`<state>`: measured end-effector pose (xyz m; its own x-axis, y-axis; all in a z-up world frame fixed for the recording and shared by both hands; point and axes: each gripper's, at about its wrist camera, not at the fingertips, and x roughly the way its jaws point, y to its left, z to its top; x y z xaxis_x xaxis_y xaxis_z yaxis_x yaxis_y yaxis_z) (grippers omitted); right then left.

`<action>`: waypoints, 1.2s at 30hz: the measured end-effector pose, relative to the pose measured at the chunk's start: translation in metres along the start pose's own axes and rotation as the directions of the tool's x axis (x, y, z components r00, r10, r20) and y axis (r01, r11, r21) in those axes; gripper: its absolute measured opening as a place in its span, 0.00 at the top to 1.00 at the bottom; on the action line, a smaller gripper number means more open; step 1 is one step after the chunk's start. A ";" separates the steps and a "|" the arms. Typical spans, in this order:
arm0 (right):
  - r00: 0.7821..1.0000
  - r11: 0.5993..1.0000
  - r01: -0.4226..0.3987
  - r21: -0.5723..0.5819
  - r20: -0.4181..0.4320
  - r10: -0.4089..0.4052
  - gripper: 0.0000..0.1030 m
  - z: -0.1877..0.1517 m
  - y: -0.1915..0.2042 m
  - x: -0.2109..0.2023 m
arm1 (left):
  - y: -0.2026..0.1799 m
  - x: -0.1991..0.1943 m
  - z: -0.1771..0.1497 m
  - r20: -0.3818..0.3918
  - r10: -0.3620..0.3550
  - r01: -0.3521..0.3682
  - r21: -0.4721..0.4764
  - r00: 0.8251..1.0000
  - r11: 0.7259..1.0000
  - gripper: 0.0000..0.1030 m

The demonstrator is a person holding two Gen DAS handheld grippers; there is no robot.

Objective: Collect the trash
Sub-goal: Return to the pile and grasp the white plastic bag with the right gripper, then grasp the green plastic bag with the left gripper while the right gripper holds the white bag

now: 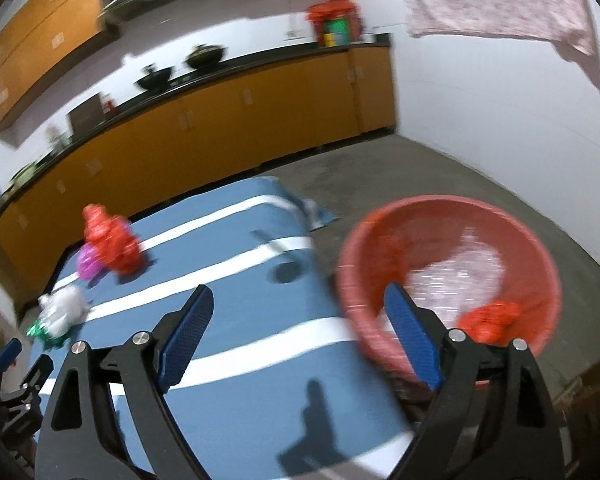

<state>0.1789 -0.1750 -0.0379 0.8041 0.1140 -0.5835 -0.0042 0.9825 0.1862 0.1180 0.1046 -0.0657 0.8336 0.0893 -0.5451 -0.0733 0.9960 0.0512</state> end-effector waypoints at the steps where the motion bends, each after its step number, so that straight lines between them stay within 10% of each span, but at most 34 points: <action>1: 1.000 1.000 -0.022 -0.017 -0.006 0.022 0.16 -0.001 0.014 0.003 | 0.010 -0.002 -0.003 -0.001 0.022 -0.022 -0.012 1.000 1.000 0.07; 18: 0.927 0.893 -0.369 -0.256 -0.169 0.334 0.49 -0.044 0.258 0.043 | 0.185 -0.045 -0.050 -0.044 0.316 -0.315 -0.284 0.948 0.906 0.07; 25: 0.921 0.886 -0.372 -0.275 -0.231 0.315 0.56 -0.063 0.299 0.067 | 0.215 -0.052 -0.059 -0.048 0.332 -0.328 -0.338 0.942 0.882 0.07; 32: 0.934 0.892 -0.319 -0.321 -0.267 0.238 0.94 -0.071 0.305 0.091 | 0.222 -0.047 -0.057 -0.046 0.316 -0.310 -0.365 0.948 0.878 0.07; 36: 0.941 0.903 -0.299 -0.309 -0.253 0.225 0.97 -0.069 0.289 0.090 | 0.214 -0.038 -0.049 -0.037 0.284 -0.279 -0.350 0.958 0.894 0.07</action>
<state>0.2085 0.1292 -0.0911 0.6052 0.3657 -0.7071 -0.4283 0.8983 0.0980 0.0437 0.3150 -0.0755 0.7577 0.3688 -0.5385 -0.4896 0.8667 -0.0954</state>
